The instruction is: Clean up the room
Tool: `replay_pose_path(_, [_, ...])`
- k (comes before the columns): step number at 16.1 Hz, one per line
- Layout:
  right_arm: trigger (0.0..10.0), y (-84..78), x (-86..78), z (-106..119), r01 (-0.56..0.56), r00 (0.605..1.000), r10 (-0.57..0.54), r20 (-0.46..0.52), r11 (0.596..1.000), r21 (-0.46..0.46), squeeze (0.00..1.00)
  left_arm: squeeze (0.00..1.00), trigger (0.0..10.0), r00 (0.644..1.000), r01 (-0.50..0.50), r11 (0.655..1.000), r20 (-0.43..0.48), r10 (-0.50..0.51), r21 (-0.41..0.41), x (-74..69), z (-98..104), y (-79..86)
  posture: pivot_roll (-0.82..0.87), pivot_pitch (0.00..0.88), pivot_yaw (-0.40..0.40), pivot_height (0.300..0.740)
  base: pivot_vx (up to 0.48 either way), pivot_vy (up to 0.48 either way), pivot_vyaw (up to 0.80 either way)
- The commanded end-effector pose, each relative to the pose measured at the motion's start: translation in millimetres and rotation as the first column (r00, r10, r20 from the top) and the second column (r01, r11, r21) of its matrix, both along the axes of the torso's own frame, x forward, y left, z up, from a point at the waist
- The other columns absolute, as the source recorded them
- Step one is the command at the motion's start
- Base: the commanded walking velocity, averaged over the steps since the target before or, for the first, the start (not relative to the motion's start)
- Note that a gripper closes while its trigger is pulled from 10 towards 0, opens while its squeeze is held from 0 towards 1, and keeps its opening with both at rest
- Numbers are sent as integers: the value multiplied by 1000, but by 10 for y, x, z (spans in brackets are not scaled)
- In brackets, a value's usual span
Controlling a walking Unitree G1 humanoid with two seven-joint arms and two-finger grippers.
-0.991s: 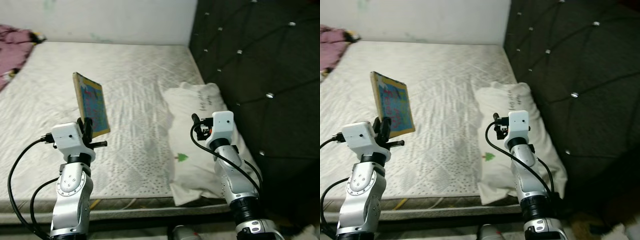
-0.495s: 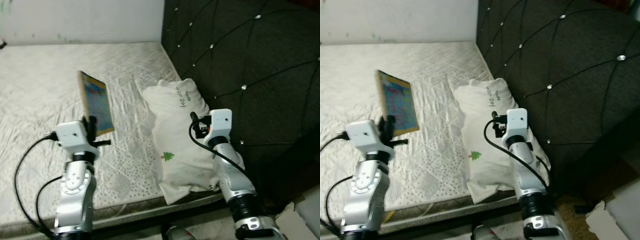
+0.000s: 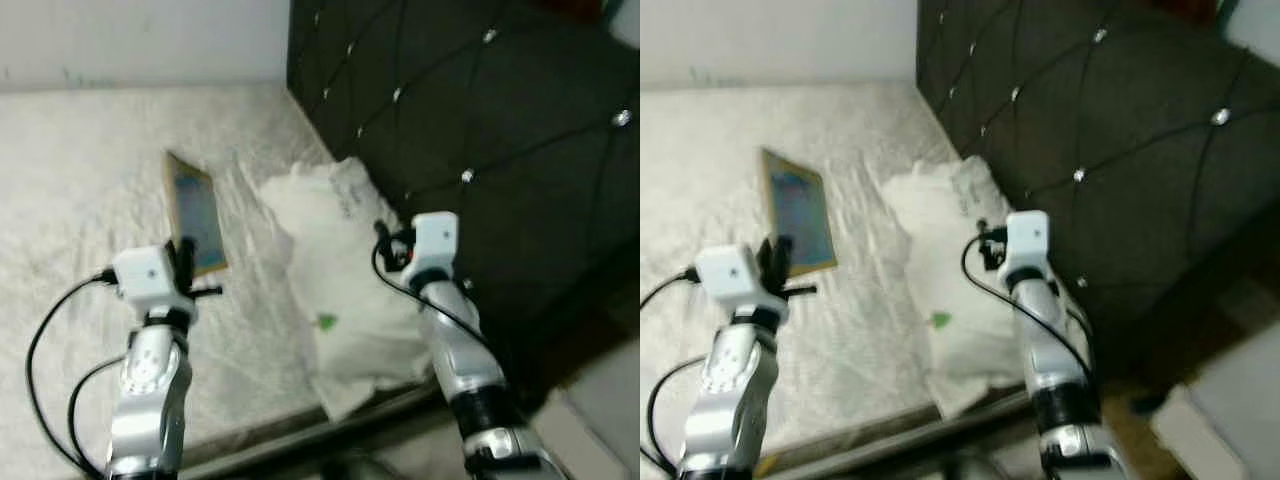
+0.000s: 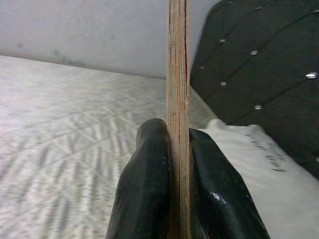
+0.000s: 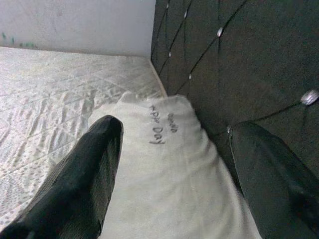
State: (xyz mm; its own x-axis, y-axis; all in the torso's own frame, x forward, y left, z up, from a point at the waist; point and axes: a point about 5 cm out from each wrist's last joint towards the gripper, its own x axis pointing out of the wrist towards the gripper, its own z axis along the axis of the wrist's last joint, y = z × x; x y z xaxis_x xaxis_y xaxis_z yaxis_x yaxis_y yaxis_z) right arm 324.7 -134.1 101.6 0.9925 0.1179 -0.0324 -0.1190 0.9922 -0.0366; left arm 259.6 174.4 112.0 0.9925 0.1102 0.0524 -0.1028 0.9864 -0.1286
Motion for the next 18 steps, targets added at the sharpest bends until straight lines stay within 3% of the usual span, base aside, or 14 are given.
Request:
replay_pose_path(1, [10000, -113, -9, 8, 27, 1000, -27, 2, 1000, -7, 0, 0, 10000, 998, 38, 999, 58, -37, -12, 49, 129, -124, 47, 38, -24, 740, 0, 0, -800])
replay_pose_path(12, [10000, -48, -36, 27, -27, 999, 28, 20, 999, -31, 0, 0, 10000, 999, -17, 999, 37, 18, -39, -33, 83, -112, 54, 62, -34, 740, 0, 0, 0])
replay_pose_path(18, [10000, -10, -43, 33, -44, 999, 44, 22, 999, -6, 0, 0, 10000, 998, -48, 997, 30, 50, -67, -67, 67, -75, 56, 66, -38, 740, 0, 0, 733])
